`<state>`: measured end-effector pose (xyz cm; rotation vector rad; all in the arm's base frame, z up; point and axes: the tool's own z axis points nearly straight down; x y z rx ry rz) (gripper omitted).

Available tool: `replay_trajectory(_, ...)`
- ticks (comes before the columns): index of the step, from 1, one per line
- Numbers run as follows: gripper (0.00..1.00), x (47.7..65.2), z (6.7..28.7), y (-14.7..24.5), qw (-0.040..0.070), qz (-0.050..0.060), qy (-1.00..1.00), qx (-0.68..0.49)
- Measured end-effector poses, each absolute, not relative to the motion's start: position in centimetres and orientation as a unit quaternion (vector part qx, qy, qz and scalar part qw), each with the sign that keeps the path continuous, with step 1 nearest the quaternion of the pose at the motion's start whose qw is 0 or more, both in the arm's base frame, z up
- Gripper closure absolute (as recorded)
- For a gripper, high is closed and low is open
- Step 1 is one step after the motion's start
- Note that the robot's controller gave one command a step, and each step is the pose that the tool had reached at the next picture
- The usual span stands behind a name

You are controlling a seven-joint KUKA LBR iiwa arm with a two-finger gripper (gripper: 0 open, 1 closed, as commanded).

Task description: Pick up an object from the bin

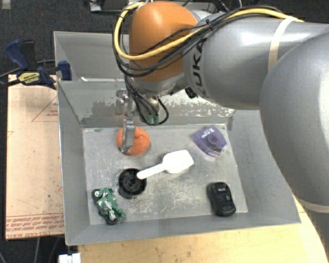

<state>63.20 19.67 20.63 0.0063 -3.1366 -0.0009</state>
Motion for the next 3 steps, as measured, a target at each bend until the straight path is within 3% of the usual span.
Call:
replay_trajectory(1, 0.00, 63.3, 21.2, 19.6, -0.001, -0.001, -1.000, 0.000)
replay_trajectory(2, 0.00, 64.3, 15.6, 16.6, -0.003, -0.002, -1.000, 0.023)
replay_trajectory(3, 0.00, 64.0, 14.1, 13.8, 0.002, -0.001, -0.997, -0.073)
